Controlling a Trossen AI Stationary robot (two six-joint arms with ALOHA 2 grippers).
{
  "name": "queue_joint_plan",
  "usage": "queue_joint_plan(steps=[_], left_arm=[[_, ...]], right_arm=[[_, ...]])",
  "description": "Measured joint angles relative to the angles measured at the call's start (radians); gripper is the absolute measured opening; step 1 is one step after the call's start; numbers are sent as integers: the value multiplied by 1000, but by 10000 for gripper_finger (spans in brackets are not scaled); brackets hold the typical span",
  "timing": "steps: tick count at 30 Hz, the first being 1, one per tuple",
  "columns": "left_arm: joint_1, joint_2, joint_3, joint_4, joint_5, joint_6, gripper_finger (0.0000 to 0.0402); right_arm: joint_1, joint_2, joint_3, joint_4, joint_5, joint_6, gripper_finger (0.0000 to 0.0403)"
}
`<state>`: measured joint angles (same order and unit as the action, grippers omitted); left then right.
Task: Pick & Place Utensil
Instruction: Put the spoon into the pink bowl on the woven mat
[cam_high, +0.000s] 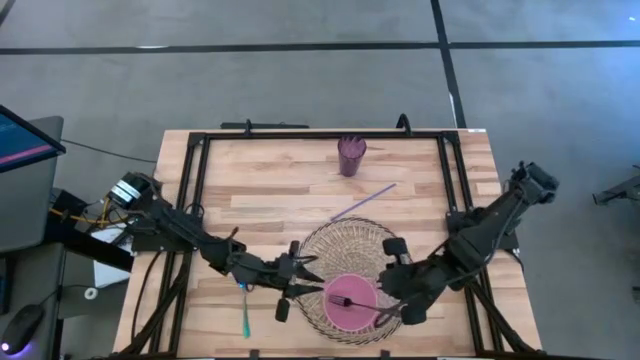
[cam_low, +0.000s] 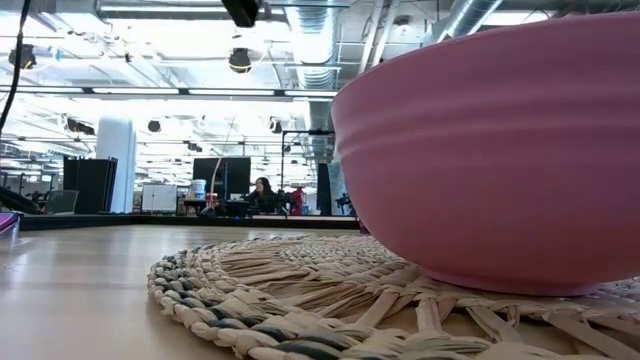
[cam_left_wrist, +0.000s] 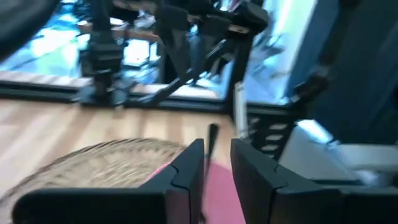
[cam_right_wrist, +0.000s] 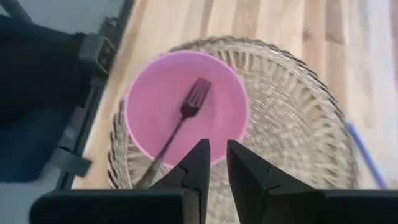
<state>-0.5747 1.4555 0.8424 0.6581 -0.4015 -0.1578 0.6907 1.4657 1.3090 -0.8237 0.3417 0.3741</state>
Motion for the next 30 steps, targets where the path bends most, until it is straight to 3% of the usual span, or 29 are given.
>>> queue_joint_plan(steps=[7, 10, 13, 16, 19, 21, 24, 30], left_arm=[[-50, -16, 227, -493, -201, -35, 100], [-75, -16, 289, -686, -267, -170, 103], [-88, -16, 293, -856, -267, -399, 104], [-85, -16, 292, -1083, -165, -712, 104], [-83, -16, 291, -1304, 34, -979, 104], [-86, -16, 288, -1399, 189, -1121, 104], [-109, -16, 260, -1451, 339, -1337, 104], [-181, -15, 149, -1432, 385, -1680, 104]], right_arm=[[-81, -122, -267, 337, -1, -92, 48], [-126, -141, -311, 398, -15, -65, 48], [-157, -136, -323, 412, -80, -65, 48], [-164, -111, -323, 416, -114, -85, 48], [-164, -85, -323, 417, -117, -111, 48], [-164, -67, -323, 418, -117, -128, 48], [-164, -42, -323, 421, -116, -138, 48], [-162, -8, -324, 430, -137, -138, 48]])
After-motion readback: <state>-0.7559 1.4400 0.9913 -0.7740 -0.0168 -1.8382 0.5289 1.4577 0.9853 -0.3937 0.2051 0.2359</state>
